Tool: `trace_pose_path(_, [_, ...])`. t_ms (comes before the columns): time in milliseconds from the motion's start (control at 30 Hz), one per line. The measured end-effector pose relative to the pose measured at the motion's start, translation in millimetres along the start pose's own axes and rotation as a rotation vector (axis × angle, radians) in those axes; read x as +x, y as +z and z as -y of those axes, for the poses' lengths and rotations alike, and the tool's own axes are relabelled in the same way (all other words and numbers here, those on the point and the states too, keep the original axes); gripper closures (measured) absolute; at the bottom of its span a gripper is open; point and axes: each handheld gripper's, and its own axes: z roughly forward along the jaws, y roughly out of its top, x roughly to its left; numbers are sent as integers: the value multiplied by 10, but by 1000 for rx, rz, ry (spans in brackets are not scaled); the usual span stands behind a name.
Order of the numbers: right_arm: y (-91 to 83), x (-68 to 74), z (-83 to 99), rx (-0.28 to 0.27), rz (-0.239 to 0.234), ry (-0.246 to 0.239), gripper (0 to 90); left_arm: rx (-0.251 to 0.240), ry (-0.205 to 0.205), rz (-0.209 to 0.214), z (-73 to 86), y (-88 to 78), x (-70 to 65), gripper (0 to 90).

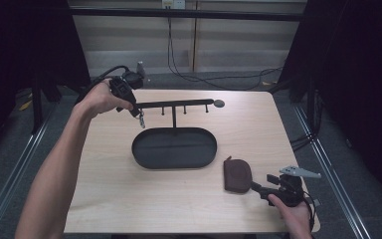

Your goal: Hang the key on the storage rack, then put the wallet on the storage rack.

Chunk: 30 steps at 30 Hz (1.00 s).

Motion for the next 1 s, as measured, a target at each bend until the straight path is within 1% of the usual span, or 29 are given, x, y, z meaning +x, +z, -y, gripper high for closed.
trace_pose_path(33, [0,0,-1,3,-2,1,240,-7,-12,-6,8,-1,8,867])
trace_pose_path(100, [10,-1,-5,2,-3,-2,240,-14,-18,-1,34,-3,26,856])
trace_pose_path(167, [21,-2,-7,6,-5,-1,240,-16,-28,-5,67,-16,38,833])
trace_pose_path(200, [25,-2,-9,7,-4,-2,240,-21,-25,-4,88,-26,41,833])
trace_pose_path(233, [26,-2,-10,9,-5,-2,240,-38,-40,1,116,-36,43,832])
trace_pose_path(300, [25,5,-8,11,0,-3,240,-51,-61,-4,152,-46,55,813])
trace_pose_path(333, [23,5,-6,9,1,-3,240,-60,-63,5,175,-46,61,802])
trace_pose_path(433, [13,0,-3,7,3,0,239,-90,-71,9,236,-41,47,728])
trace_pose_path(500, [14,2,-2,7,3,-2,239,-119,-84,16,277,-48,39,645])
trace_pose_path(533, [15,3,-1,7,3,-5,239,-134,-90,18,297,-48,33,645])
trace_pose_path(567, [16,3,-1,7,3,-5,238,-138,-94,14,313,-47,27,643])
trace_pose_path(600, [17,4,-2,8,3,-6,238,-132,-93,7,327,-50,22,625])
trace_pose_path(633, [17,5,-2,8,4,-7,238,-142,-94,13,348,-46,14,602])
trace_pose_path(700, [14,3,0,7,3,-5,238,-154,-97,10,382,-46,-3,593])
trace_pose_path(733, [13,1,-1,8,3,-2,238,-162,-101,6,396,-42,-9,572])
trace_pose_path(800, [20,2,-2,8,4,-6,238,-194,-114,-9,445,-42,-22,563])
trace_pose_path(833, [19,6,-3,10,4,-6,238,-214,-126,-10,472,-43,-22,558])
trace_pose_path(867, [17,10,-4,9,4,-5,238,-228,-133,-3,495,-40,-22,546])
trace_pose_path(900, [18,10,-4,9,4,-5,238,-245,-138,12,527,-33,-17,536])
trace_pose_path(933, [21,9,-3,12,6,-6,238,-256,-142,14,558,-28,-12,535])
trace_pose_path(967, [23,7,-4,12,5,-5,238,-266,-152,3,594,-18,-21,533])
trace_pose_path(1000, [23,6,-6,11,5,-5,238,-266,-151,-1,616,-12,-28,529])
